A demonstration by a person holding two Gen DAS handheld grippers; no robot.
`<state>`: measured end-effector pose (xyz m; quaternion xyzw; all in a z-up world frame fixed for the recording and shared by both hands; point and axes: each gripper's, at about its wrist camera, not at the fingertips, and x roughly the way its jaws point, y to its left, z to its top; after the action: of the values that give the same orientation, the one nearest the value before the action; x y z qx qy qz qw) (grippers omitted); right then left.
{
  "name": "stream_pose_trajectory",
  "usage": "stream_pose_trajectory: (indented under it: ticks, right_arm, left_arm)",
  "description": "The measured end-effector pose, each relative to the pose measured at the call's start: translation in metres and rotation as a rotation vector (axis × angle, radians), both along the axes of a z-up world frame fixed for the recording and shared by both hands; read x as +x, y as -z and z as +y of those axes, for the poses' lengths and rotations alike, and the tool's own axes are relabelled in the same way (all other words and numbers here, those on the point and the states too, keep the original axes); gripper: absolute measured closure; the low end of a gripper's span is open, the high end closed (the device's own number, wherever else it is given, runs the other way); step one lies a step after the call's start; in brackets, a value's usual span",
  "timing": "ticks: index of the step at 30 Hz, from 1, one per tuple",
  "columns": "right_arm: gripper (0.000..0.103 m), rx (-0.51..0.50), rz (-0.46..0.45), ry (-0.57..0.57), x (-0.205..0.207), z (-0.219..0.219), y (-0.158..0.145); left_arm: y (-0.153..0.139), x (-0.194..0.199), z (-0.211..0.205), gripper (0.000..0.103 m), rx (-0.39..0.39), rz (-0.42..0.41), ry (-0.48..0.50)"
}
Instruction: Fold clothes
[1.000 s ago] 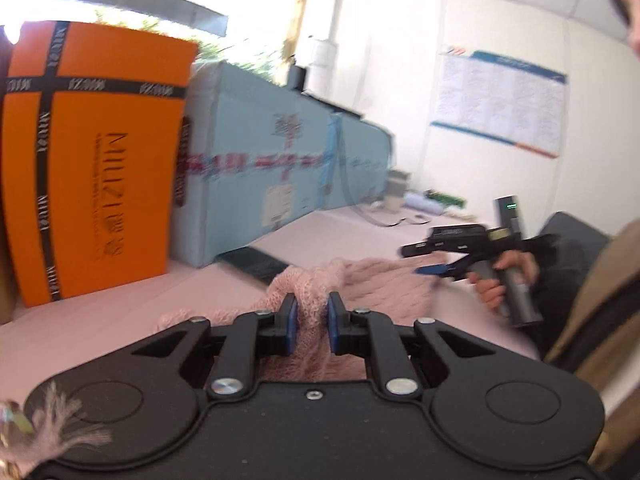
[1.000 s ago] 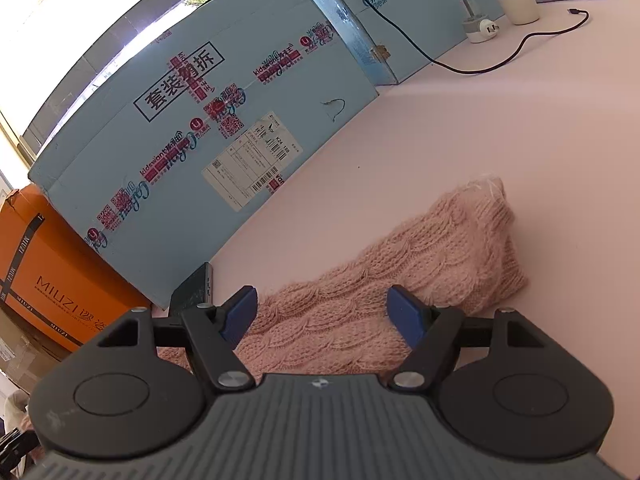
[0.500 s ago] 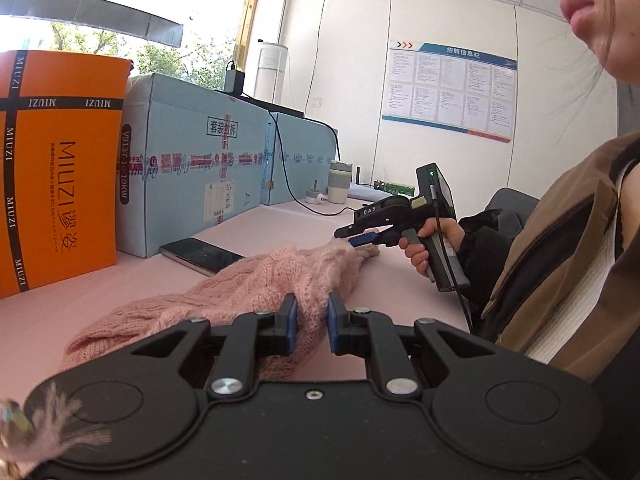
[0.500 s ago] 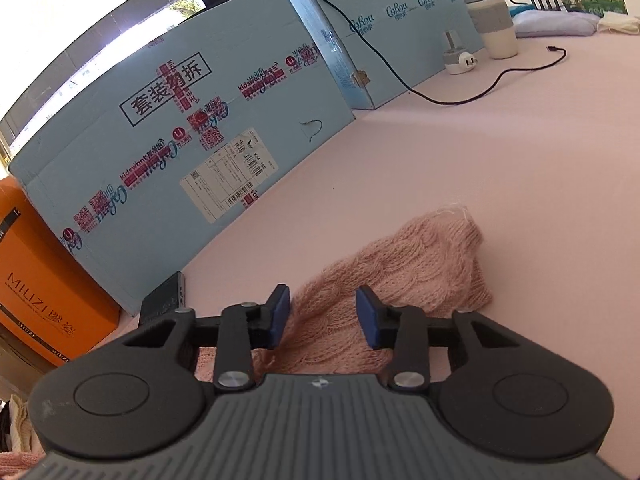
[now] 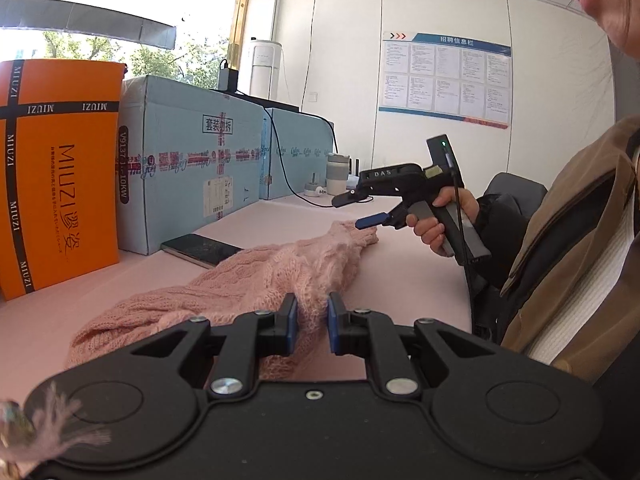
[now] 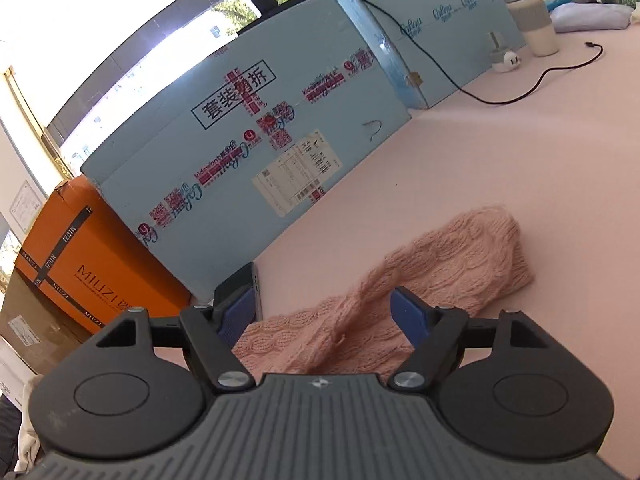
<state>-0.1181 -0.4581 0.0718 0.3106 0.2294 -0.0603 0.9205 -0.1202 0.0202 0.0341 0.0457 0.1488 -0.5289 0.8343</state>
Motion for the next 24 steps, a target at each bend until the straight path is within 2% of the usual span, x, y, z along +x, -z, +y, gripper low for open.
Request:
stream_pose_trajectory:
  ticks: [4, 6, 7, 8, 12, 16, 18, 24]
  right_arm:
    - [0.055, -0.066, 0.124, 0.007, 0.028, 0.013, 0.000]
    - [0.073, -0.134, 0.159, -0.005, 0.034, 0.021, 0.005]
    - [0.090, -0.168, 0.177, -0.010, 0.038, 0.026, 0.007]
    - [0.096, -0.195, 0.187, -0.012, 0.039, 0.029, 0.010]
    - [0.096, -0.189, 0.124, 0.027, 0.009, 0.021, 0.004]
    - [0.096, -0.274, 0.051, 0.045, -0.043, 0.021, -0.020]
    - [0.096, -0.325, 0.055, 0.040, -0.065, 0.023, -0.028]
    - [0.096, -0.295, 0.167, 0.021, -0.107, 0.023, -0.007]
  left_arm:
    - [0.011, -0.002, -0.001, 0.087, 0.035, 0.045, 0.004]
    - [0.015, -0.001, 0.000, 0.087, 0.039, 0.062, 0.005]
    - [0.016, -0.001, 0.000, 0.087, 0.041, 0.070, 0.007]
    - [0.016, 0.000, 0.002, 0.087, 0.034, 0.070, 0.005]
    - [0.007, 0.003, 0.013, 0.087, -0.010, 0.049, -0.011]
    - [-0.004, 0.002, 0.019, 0.087, -0.022, 0.030, 0.006]
    - [-0.007, -0.001, 0.019, 0.087, 0.004, 0.026, 0.011]
    - [0.003, -0.014, 0.017, 0.087, 0.079, 0.101, 0.035]
